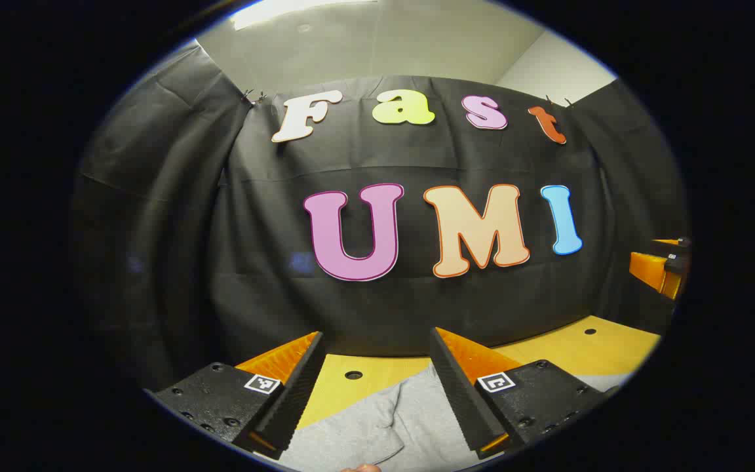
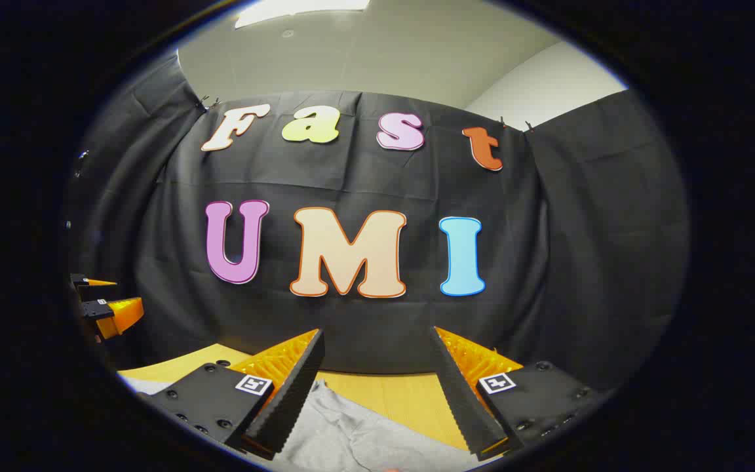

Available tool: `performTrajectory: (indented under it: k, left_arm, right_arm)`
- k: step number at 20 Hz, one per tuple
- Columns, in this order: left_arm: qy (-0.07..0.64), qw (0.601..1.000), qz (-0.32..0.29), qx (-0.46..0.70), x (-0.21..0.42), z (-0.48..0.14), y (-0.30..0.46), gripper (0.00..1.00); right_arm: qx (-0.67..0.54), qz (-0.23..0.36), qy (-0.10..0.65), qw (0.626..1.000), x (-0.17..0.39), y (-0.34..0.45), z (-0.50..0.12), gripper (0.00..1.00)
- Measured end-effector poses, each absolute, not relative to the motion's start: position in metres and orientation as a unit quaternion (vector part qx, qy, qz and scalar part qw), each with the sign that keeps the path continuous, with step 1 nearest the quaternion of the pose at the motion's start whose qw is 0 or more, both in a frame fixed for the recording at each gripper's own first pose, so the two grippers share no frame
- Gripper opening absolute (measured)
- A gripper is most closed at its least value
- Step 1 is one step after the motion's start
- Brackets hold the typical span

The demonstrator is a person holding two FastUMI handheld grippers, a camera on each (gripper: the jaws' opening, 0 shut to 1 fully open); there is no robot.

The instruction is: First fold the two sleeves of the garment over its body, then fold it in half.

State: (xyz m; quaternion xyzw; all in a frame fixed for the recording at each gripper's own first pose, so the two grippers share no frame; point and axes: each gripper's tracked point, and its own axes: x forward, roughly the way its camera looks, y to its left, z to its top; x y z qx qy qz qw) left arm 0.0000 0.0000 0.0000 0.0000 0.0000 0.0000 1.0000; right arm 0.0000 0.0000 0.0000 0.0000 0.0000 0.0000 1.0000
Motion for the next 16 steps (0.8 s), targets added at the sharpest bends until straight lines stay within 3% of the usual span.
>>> performTrajectory:
  k: [2, 8, 10, 16]
  left_arm:
    - [0.002, 1.000, 0.003, 0.003, 0.000, -0.001, 0.003, 0.93]
    - [0.001, 1.000, 0.003, -0.001, 0.001, -0.002, 0.004, 0.93]
    - [0.002, 1.000, 0.002, -0.003, 0.002, -0.003, 0.004, 0.93]
    - [-0.001, 1.000, 0.008, -0.001, 0.005, -0.002, 0.005, 0.93]
  right_arm:
    - [-0.003, 0.003, -0.001, 1.000, 0.001, 0.001, 0.003, 1.00]
    - [-0.014, 0.011, 0.006, 1.000, 0.004, 0.005, -0.002, 0.96]
    - [-0.018, 0.013, 0.001, 1.000, 0.006, 0.007, 0.003, 1.00]
    - [-0.020, 0.024, -0.009, 0.999, 0.010, 0.017, 0.009, 1.00]
